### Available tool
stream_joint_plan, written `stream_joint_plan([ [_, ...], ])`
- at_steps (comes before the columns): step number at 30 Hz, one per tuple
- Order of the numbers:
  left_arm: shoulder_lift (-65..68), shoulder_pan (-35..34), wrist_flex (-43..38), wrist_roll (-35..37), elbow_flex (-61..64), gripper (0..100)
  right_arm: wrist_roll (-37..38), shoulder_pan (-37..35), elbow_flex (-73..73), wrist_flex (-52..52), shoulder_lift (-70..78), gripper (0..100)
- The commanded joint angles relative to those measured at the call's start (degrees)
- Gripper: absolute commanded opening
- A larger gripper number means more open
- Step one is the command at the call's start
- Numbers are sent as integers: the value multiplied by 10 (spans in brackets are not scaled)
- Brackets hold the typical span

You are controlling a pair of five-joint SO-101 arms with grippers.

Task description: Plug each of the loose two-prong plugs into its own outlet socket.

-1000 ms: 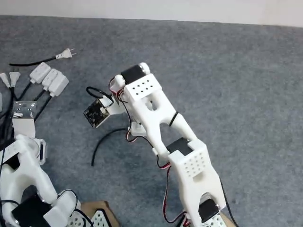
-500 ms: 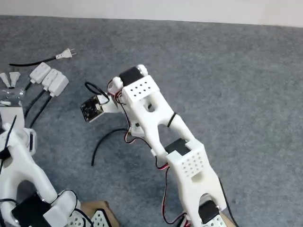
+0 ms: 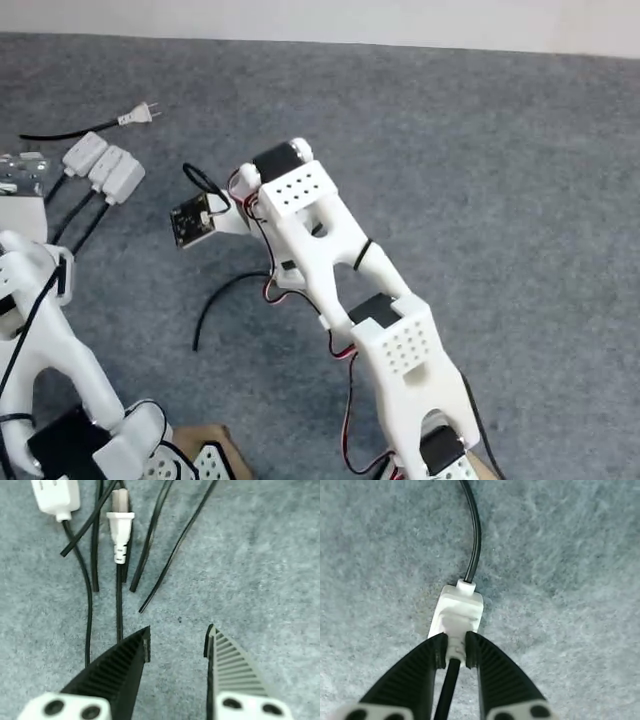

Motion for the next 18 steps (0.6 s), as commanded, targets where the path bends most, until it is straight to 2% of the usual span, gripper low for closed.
stream_joint_plan([
  [1, -18, 14, 8, 6, -25, 197, -18, 20, 13, -9, 63, 9],
  [7, -17, 20, 8, 6, -25, 197, -40, 26, 2, 7, 56, 19],
  [15, -14, 51, 8, 9, -22, 197, -127, 29, -122, 66, 49, 293],
  [18, -13, 62, 5, 32, -22, 197, -178, 29, -160, 66, 48, 313],
])
